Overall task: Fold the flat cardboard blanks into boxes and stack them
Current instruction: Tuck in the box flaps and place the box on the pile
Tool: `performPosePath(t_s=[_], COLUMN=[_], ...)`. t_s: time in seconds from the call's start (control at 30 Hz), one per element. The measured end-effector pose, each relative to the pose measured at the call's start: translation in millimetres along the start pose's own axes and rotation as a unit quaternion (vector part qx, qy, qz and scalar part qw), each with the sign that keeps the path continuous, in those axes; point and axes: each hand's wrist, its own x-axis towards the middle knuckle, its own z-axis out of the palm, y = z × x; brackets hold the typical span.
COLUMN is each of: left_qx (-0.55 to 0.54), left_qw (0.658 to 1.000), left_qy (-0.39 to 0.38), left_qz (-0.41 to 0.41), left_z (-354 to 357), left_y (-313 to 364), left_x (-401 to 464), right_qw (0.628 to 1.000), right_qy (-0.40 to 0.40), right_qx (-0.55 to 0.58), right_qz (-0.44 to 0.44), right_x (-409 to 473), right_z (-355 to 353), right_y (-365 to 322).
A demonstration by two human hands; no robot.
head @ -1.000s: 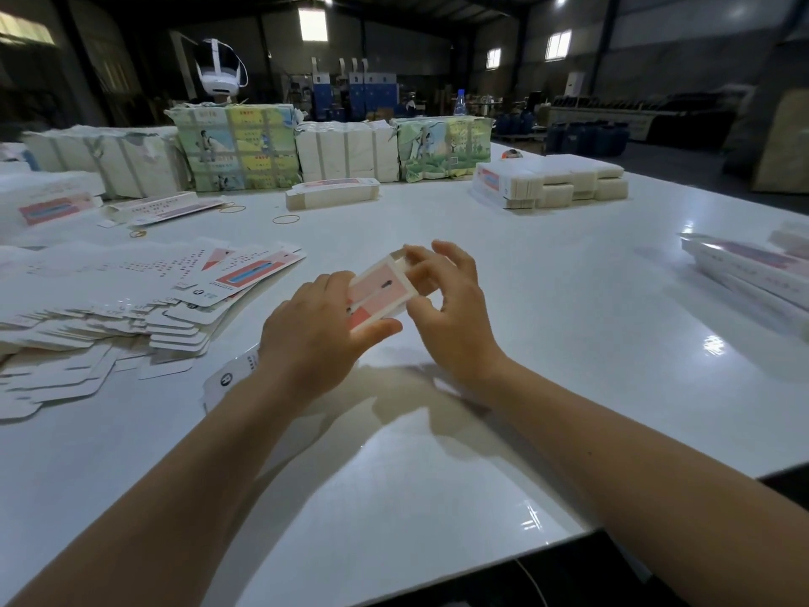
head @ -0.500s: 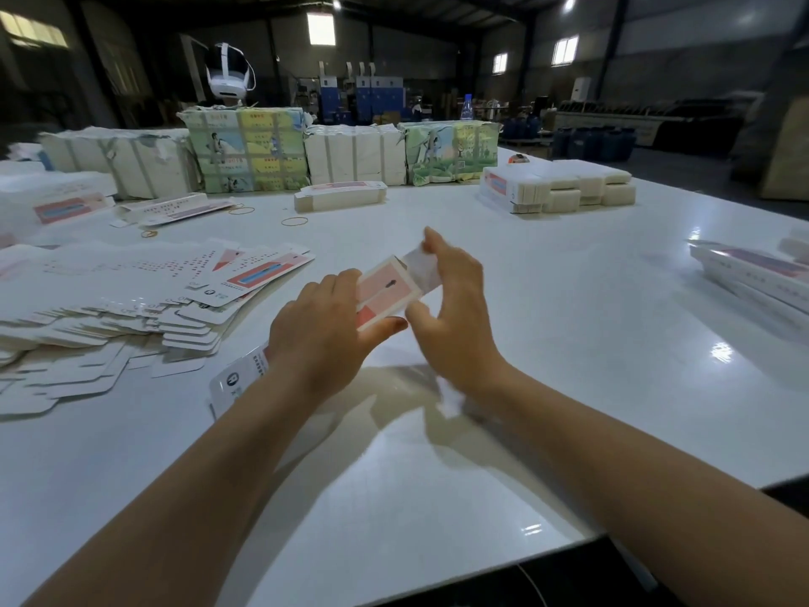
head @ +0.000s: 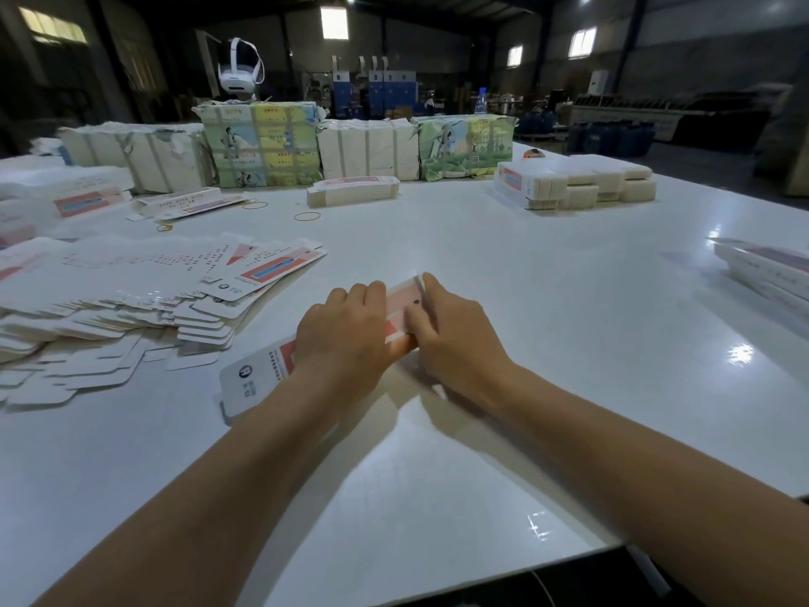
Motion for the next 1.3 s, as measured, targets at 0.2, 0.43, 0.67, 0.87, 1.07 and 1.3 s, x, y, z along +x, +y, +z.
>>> performPosePath(t_s=[0.2, 0.43, 0.67, 0.87, 1.07, 1.3], left_qx=[-0.025, -0.050, -0.034, -0.031, -0.046, -0.043], left_qw=[1.000, 0.998, 0.998, 0.998, 0.998, 0.997], left_qy=[0.014, 0.040, 0.044, 0.049, 0.047, 0.049], left_qz=[-0.013, -0.005, 0.008, 0.011, 0.009, 0.028], left_z=[-2.9, -4.1, -4.2, -9.4, -12.4, -19.0], left_y=[-4.5, -5.9, -2.5, 4.1, 4.3, 9.1], left_x=[-3.4, -4.8, -4.6, -4.7, -8.3, -9.2], right_qw=[0.945, 0.853, 0.863, 0.969, 0.990, 0.987], right_qy=[0.008, -0.018, 0.021, 0.083, 0.088, 0.116], right_qx=[0.300, 0.474, 0.446, 0.202, 0.113, 0.112], right_qz=[0.132, 0.216, 0.237, 0.112, -0.007, 0.004], right_x=[5.6, 12.8, 14.7, 5.1, 0.3, 6.1], right_z=[-10.2, -13.5, -12.1, -6.8, -13.7, -18.3], right_y=[-5.9, 5.3, 4.1, 1.4, -0.4, -2.3])
